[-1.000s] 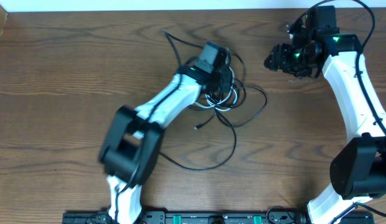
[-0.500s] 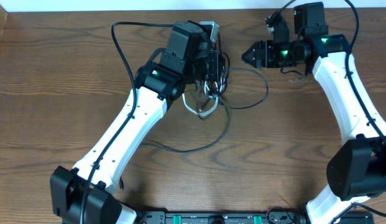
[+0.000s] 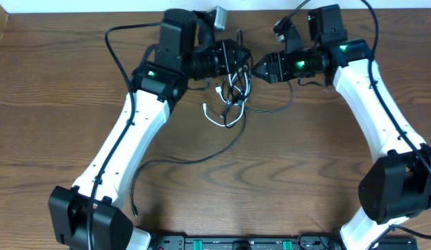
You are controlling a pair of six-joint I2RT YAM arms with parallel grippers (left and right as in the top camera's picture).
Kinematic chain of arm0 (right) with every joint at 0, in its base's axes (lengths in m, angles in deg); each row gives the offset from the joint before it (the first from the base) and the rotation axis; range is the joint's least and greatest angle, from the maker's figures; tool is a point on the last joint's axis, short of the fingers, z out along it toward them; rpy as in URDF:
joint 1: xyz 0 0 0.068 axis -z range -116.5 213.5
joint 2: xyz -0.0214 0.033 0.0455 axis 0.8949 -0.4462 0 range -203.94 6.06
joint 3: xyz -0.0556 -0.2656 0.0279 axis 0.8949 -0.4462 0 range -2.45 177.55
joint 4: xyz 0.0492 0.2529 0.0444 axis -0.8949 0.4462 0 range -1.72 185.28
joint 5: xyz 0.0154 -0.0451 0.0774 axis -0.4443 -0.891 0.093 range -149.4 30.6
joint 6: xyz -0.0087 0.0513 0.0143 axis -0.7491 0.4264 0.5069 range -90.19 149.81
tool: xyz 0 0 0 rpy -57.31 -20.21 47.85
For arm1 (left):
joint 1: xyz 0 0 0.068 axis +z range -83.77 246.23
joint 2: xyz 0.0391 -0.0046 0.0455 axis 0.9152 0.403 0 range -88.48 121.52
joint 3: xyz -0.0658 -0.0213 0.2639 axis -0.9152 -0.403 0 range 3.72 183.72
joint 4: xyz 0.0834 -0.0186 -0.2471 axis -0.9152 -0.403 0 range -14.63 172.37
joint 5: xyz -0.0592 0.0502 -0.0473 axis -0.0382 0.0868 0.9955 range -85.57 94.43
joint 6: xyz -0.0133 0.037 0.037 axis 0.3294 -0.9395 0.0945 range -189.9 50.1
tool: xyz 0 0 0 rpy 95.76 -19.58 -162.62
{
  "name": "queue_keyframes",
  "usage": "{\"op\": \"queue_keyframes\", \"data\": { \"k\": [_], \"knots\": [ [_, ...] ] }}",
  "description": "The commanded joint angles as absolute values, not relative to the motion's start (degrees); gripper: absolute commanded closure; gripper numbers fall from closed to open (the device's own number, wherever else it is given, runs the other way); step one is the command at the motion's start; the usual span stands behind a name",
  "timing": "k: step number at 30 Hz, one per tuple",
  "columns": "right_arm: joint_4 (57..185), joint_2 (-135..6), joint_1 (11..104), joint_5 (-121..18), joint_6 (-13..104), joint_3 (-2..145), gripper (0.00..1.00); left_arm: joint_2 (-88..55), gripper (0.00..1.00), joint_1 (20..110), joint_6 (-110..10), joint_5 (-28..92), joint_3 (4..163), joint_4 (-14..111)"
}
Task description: Untangle cables
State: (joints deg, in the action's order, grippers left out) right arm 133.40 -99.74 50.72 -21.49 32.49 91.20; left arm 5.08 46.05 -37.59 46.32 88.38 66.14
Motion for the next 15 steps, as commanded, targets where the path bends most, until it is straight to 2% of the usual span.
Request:
{"op": "queue_keyframes", "data": {
  "k": [1,9,14,15],
  "knots": [
    [132.20,-100.72,49.10,-21.09,30.96,91.51,0.40,4.73,0.92,47.95,-32.54,56.77,88.49,68.37],
    [127.17,-101.42,45.70,-21.64,31.62,91.51,0.41,4.73,0.93,48.65,-27.05,62.97,88.49,73.83],
    [122.32,-104.28,43.62,-25.81,39.09,91.51,0.45,4.73,0.92,48.65,-21.74,66.25,88.49,80.67],
    [120.94,-105.18,43.51,-25.90,41.74,91.51,0.50,4.73,0.92,48.67,-20.34,67.10,88.49,82.64]
  ]
}}
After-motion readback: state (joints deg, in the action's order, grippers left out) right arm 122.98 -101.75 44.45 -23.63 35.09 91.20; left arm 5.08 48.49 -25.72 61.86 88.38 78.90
